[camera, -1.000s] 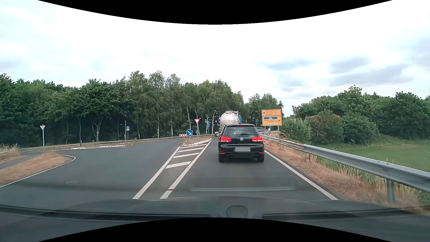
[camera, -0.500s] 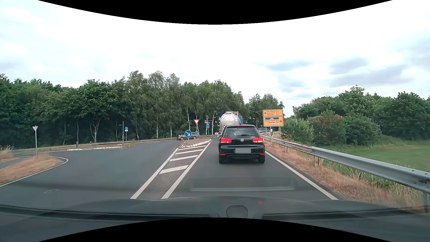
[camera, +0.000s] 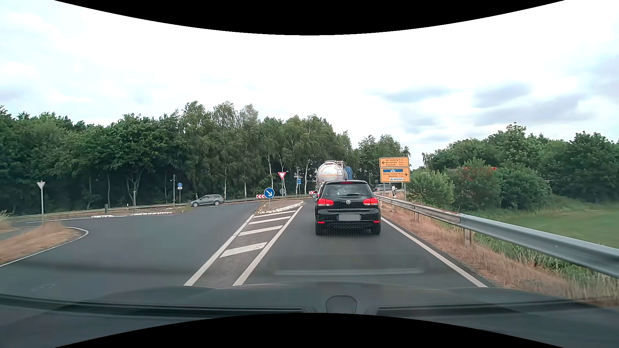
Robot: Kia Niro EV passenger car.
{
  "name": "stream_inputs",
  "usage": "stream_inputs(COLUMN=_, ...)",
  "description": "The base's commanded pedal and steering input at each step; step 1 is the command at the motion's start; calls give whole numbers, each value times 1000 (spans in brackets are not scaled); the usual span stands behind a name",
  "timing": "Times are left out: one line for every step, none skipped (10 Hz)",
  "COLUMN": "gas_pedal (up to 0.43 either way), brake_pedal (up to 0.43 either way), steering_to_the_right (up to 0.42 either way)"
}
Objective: Follow the waypoints while adhering to traffic rules and regulations
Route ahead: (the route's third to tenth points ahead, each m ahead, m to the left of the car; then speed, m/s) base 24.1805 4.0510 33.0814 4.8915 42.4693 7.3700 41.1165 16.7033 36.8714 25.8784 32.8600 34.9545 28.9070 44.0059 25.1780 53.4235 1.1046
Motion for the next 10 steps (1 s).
stream_inputs(gas_pedal=130, brake_pedal=0, steering_to_the_right=7)
stream_inputs(gas_pedal=130, brake_pedal=0, steering_to_the_right=9)
stream_inputs(gas_pedal=130, brake_pedal=0, steering_to_the_right=9)
stream_inputs(gas_pedal=130, brake_pedal=0, steering_to_the_right=9)
stream_inputs(gas_pedal=130, brake_pedal=0, steering_to_the_right=8)
stream_inputs(gas_pedal=130, brake_pedal=0, steering_to_the_right=9)
stream_inputs(gas_pedal=130, brake_pedal=0, steering_to_the_right=8)
stream_inputs(gas_pedal=130, brake_pedal=0, steering_to_the_right=9)
stream_inputs(gas_pedal=118, brake_pedal=0, steering_to_the_right=8)
stream_inputs(gas_pedal=98, brake_pedal=0, steering_to_the_right=9)
